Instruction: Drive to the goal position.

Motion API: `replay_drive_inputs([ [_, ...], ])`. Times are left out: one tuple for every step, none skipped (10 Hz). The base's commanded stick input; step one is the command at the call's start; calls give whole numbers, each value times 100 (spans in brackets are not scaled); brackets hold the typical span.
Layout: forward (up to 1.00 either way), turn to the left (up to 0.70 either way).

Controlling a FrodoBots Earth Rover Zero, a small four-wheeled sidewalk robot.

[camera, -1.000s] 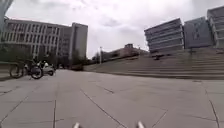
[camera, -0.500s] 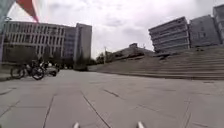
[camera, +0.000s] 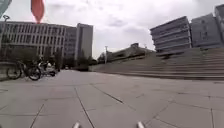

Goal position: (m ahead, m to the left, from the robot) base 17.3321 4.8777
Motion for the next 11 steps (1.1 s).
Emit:
replay_drive_inputs([
  [70,14],
  [70,14],
  [70,14],
  [70,14],
  [70,14],
  [70,14],
  [70,14],
  [70,14],
  [70,13],
  [70,13],
  [70,13],
])
